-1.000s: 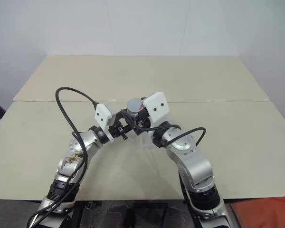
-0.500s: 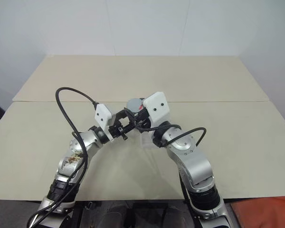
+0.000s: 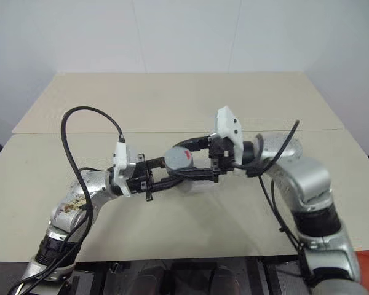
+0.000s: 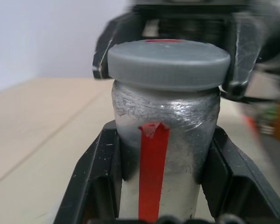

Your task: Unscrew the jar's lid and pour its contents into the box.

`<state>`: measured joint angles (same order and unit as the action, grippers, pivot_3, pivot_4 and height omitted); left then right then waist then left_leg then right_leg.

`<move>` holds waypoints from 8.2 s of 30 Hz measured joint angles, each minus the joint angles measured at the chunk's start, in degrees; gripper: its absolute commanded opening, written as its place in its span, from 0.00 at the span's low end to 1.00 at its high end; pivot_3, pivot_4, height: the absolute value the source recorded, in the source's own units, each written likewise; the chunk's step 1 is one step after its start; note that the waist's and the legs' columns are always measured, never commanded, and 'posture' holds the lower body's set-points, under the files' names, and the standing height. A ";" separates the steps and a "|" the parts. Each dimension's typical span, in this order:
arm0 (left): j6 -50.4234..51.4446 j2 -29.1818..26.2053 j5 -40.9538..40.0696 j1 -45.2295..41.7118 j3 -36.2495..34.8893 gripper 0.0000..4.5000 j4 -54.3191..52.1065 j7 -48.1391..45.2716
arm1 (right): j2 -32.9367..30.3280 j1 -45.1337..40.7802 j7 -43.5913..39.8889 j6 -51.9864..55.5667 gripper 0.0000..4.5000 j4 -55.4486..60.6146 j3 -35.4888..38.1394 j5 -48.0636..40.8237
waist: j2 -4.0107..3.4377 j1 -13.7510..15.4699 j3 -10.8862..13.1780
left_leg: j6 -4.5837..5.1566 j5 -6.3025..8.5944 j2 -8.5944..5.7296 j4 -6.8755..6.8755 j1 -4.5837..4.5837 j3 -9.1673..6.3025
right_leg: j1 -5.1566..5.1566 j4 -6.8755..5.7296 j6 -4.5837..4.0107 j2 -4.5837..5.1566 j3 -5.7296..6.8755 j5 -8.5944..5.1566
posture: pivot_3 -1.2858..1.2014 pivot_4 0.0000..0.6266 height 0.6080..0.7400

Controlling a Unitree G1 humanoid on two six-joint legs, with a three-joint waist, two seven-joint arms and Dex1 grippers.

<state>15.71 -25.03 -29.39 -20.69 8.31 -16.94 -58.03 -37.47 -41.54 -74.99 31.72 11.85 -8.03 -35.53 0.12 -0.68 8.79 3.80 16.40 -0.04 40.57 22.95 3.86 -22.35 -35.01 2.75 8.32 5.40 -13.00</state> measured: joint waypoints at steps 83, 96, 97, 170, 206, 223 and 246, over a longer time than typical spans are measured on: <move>-8.03 4.93 7.29 0.37 -0.80 0.42 10.97 5.54 | 5.63 26.20 51.83 13.53 1.00 29.01 12.25 2.84 | -0.01 1.35 0.03 | -0.08 -0.04 -0.02 0.03 0.08 -0.01 | -0.05 -0.05 0.00 0.02 0.04 0.00 | 0.52 0.24 1.00; -8.29 4.92 7.86 0.39 -0.77 0.42 11.01 5.29 | 0.40 29.40 45.49 13.73 1.00 31.41 15.17 -2.98 | 0.00 1.36 0.04 | -0.02 -0.01 0.00 0.03 0.08 -0.02 | -0.04 -0.01 0.00 0.03 0.04 0.00 | 0.52 0.24 1.00; -8.34 4.96 7.93 0.39 -0.76 0.42 11.01 5.29 | 0.50 29.14 45.47 13.85 1.00 32.02 15.15 -4.04 | 0.00 1.28 0.04 | -0.02 -0.01 0.01 0.03 0.07 -0.02 | -0.04 -0.02 0.00 0.03 0.03 0.00 | 0.52 0.24 1.00; -9.82 4.25 11.44 -1.71 -0.84 0.42 12.63 7.48 | 2.72 30.19 67.58 31.64 0.66 23.58 23.10 -8.55 | -0.02 1.29 0.03 | -0.02 -0.02 -0.01 0.03 0.08 0.03 | -0.06 -0.06 0.00 0.04 -0.01 0.00 | 0.52 0.24 1.00; -31.67 4.38 42.08 -17.70 7.63 0.42 33.30 29.39 | -17.60 33.91 50.34 46.99 0.99 41.17 33.54 -16.85 | 0.15 2.82 0.12 | 0.19 0.11 -0.07 0.08 0.25 -0.04 | -0.05 0.07 0.04 0.10 0.07 0.04 | 0.52 0.24 1.00; -50.99 5.52 111.08 -52.84 48.02 0.42 76.10 106.41 | -16.81 35.01 51.52 43.67 0.99 41.84 33.93 -18.97 | 0.41 3.26 0.28 | 0.30 0.17 -0.14 0.11 0.67 -0.01 | -0.34 0.16 0.29 0.16 0.10 0.03 | 0.52 0.24 1.00; -70.24 8.57 71.81 -46.80 26.41 0.42 90.40 77.22 | -16.44 36.25 56.29 40.55 0.99 42.77 32.84 -20.93 | 0.40 2.15 0.27 | 0.09 0.04 -0.02 0.26 0.85 0.18 | -0.80 -0.16 0.26 0.20 0.08 0.03 | 0.52 0.24 1.00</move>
<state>-54.52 -16.46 42.42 -67.50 34.72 73.45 19.18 -53.91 -5.29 -18.70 72.27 54.62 24.81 -56.46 0.52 1.47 9.06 3.89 16.44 -0.06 40.83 23.80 4.05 -23.15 -35.16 3.02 8.52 5.47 -12.96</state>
